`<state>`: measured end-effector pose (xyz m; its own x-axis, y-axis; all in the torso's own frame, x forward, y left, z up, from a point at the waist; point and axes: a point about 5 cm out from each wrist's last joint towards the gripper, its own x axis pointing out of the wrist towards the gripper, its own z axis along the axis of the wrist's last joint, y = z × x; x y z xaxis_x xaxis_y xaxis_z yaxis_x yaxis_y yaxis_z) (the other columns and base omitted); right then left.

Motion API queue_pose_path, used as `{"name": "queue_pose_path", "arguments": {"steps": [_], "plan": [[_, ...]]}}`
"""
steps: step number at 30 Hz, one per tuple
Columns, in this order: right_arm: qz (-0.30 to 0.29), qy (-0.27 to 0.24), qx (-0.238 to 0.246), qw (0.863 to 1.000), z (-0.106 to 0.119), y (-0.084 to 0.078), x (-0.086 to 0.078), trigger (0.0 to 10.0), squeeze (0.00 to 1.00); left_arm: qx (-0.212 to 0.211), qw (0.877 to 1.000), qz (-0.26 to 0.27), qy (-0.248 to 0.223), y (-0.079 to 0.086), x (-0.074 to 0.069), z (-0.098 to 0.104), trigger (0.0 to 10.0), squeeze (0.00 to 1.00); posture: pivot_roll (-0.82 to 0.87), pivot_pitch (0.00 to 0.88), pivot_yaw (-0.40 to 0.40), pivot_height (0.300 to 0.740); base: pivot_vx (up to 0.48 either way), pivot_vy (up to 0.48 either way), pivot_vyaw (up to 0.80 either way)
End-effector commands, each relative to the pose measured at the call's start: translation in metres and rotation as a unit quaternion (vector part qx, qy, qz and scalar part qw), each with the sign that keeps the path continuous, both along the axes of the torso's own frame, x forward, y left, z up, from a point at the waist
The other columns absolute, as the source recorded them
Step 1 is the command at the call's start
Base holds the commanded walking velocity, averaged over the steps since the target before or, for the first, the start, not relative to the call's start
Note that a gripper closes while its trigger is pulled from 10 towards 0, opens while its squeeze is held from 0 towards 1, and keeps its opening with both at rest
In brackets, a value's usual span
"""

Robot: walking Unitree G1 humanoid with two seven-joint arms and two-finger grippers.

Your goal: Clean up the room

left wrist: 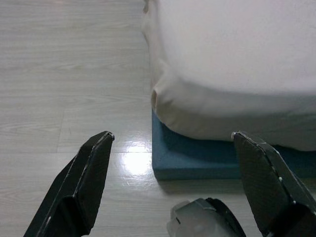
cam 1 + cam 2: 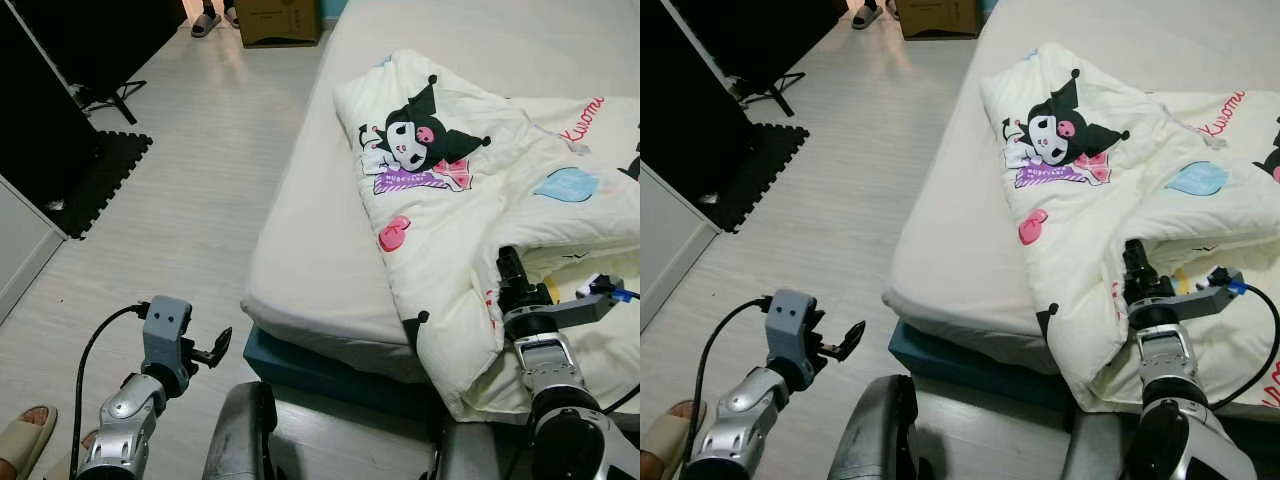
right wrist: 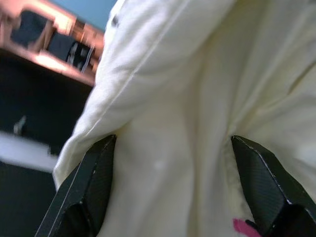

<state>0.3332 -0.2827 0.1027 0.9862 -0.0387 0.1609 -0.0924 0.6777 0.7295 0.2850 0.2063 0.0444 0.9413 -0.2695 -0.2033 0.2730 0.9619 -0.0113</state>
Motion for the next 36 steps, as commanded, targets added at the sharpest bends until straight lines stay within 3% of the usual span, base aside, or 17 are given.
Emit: {"name": "queue_pose_path", "arguments": {"steps": [1, 3, 5, 7, 9, 10, 11, 12, 14, 16, 19, 21, 24, 27, 30, 34, 36], "plan": [[0.056, 0.024, -0.03, 0.998, -0.012, 0.021, 0.0, 10.0, 0.0, -0.003, 1.0, 0.002, 0.018, 0.0, -0.006, -0.007, 10.0, 0.0, 0.23, 0.274, 0.11, 0.522, 0.0, 0.0, 0.0], [0.119, 0.025, -0.065, 0.99, -0.016, 0.04, 0.002, 10.0, 0.0, -0.004, 1.0, 0.002, 0.019, -0.001, -0.006, -0.008, 10.0, 0.0, 0.22, 0.273, 0.109, 0.522, 0.0, 0.0, 0.0], [0.232, 0.019, -0.117, 0.965, -0.025, 0.077, -0.001, 10.0, 0.0, -0.004, 1.0, 0.0, 0.02, -0.002, -0.005, -0.008, 10.0, 0.0, 0.21, 0.271, 0.108, 0.522, 0.0, 0.0, 0.0], [0.259, 0.017, -0.129, 0.957, -0.027, 0.086, -0.002, 10.0, 0.0, -0.004, 1.0, 0.0, 0.02, -0.002, -0.005, -0.009, 10.0, 0.0, 0.21, 0.271, 0.108, 0.522, 0.0, 0.0, 0.0], [0.374, 0.001, -0.151, 0.915, -0.038, 0.129, -0.014, 10.0, 0.0, -0.006, 1.0, -0.001, 0.021, -0.004, -0.005, -0.009, 10.0, 0.0, 0.2, 0.272, 0.108, 0.522, 0.0, 0.0, 0.0], [0.374, 0.001, -0.151, 0.915, -0.038, 0.129, -0.014, 10.0, 0.0, -0.006, 1.0, -0.001, 0.021, -0.004, -0.005, -0.009, 10.0, 0.0, 0.2, 0.272, 0.108, 0.522, 0.0, 0.0, 0.0], [0.428, -0.003, -0.163, 0.889, -0.045, 0.152, -0.024, 10.0, 0.0, -0.007, 1.0, -0.003, 0.021, -0.006, -0.005, -0.009, 10.0, 0.0, 0.2, 0.268, 0.108, 0.522, 0.0, 0.0, 0.0], [0.428, -0.003, -0.163, 0.889, -0.045, 0.152, -0.024, 10.0, 0.0, -0.007, 1.0, -0.003, 0.021, -0.006, -0.005, -0.009, 10.0, 0.0, 0.2, 0.268, 0.108, 0.522, 0.0, 0.0, 0.0], [0.544, 0.0, -0.192, 0.817, -0.067, 0.201, -0.056, 10.0, 0.0, -0.011, 1.0, -0.007, 0.024, -0.011, -0.004, -0.011, 10.0, 0.0, 0.19, 0.264, 0.105, 0.522, 0.0, 0.0, 0.0], [0.597, 0.005, -0.212, 0.774, -0.081, 0.225, -0.079, 10.0, 0.0, -0.014, 1.0, -0.011, 0.025, -0.015, -0.004, -0.012, 10.0, 0.0, 0.19, 0.263, 0.105, 0.522, 0.0, 0.0, 0.0], [0.603, 0.008, -0.217, 0.767, -0.084, 0.228, -0.083, 10.0, 0.0, -0.015, 0.999, -0.012, 0.026, -0.016, -0.004, -0.013, 10.0, 0.0, 0.19, 0.263, 0.105, 0.522, 0.0, 0.0, 0.0], [0.586, 0.027, -0.231, 0.776, -0.089, 0.223, -0.084, 10.0, 0.0, -0.017, 0.999, -0.014, 0.027, -0.018, -0.005, -0.014, 10.0, 0.0, 0.18, 0.263, 0.103, 0.522, 0.0, 0.0, 0.0], [0.549, 0.047, -0.247, 0.797, -0.089, 0.204, -0.077, 10.0, 0.0, -0.019, 0.999, -0.016, 0.029, -0.02, -0.005, -0.015, 10.0, 0.0, 0.17, 0.262, 0.102, 0.522, 0.0, 0.0, 0.0], [0.494, 0.043, -0.234, 0.836, -0.075, 0.17, -0.063, 10.0, 0.0, -0.021, 0.999, -0.017, 0.031, -0.022, -0.005, -0.016, 10.0, 0.0, 0.16, 0.258, 0.099, 0.522, 0.0, 0.0, 0.0], [0.468, -0.054, -0.128, 0.873, -0.034, 0.143, -0.059, 10.0, 0.0, -0.023, 0.999, -0.018, 0.032, -0.025, -0.004, -0.016, 10.0, 0.0, 0.15, 0.253, 0.096, 0.522, 0.0, 0.0, 0.0], [0.453, -0.181, -0.04, 0.872, 0.01, 0.114, -0.064, 10.0, 0.0, -0.025, 0.999, -0.02, 0.032, -0.027, -0.003, -0.017, 10.0, 0.0, 0.15, 0.252, 0.096, 0.522, 0.0, 0.0, 0.0], [0.441, -0.203, -0.027, 0.874, 0.018, 0.108, -0.064, 10.0, 0.0, -0.026, 0.999, -0.02, 0.033, -0.028, -0.003, -0.017, 10.0, 0.0, 0.15, 0.252, 0.096, 0.522, 0.0, 0.0, 0.0]]}}
